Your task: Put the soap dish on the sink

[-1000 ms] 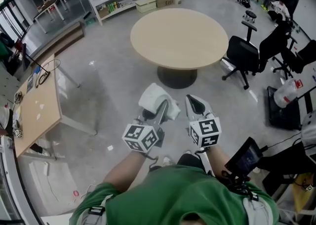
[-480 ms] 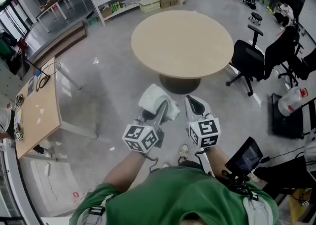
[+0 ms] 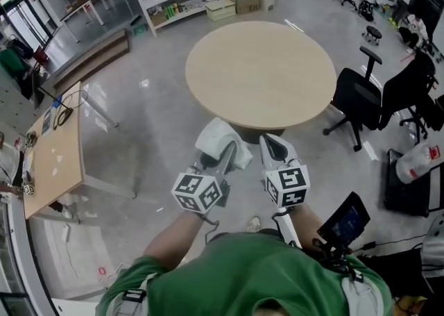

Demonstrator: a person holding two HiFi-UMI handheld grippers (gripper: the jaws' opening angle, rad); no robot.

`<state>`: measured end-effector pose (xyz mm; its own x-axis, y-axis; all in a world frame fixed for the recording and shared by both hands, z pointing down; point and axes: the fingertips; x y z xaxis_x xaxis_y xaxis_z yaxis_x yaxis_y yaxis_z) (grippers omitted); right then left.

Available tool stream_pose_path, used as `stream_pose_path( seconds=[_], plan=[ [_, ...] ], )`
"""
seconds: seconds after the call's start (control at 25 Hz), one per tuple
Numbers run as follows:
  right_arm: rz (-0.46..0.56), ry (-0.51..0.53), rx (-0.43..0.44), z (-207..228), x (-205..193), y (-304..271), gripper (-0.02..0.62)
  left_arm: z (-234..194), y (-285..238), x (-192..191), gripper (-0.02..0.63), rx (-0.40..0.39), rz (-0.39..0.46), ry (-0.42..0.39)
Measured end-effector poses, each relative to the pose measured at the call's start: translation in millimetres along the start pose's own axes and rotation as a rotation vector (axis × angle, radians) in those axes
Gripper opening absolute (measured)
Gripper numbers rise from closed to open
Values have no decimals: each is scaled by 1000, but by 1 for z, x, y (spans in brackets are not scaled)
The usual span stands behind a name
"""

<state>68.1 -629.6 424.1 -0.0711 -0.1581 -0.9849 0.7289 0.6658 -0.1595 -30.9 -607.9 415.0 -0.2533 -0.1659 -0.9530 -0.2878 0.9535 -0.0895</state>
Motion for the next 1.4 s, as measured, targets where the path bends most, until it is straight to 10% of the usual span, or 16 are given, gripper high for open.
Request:
stream_pose_path(
  seconds=[0.8, 1.4],
  plan=[
    [-33, -35, 7, 80, -11, -56, 3, -16, -97, -6, 150, 18, -31, 0],
    [-76, -19, -89, 98, 4, -160, 3, -109, -169, 10, 150, -60, -73, 47]
  ],
)
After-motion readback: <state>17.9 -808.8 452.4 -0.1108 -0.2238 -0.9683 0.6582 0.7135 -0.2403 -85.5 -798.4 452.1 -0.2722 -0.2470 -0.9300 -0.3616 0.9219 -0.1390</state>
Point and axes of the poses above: the fingertips, and each gripper's own axes: y backward along the fingers, z to its right, x out of its top, and after that the axes turned 12 degrees about x, right-handed
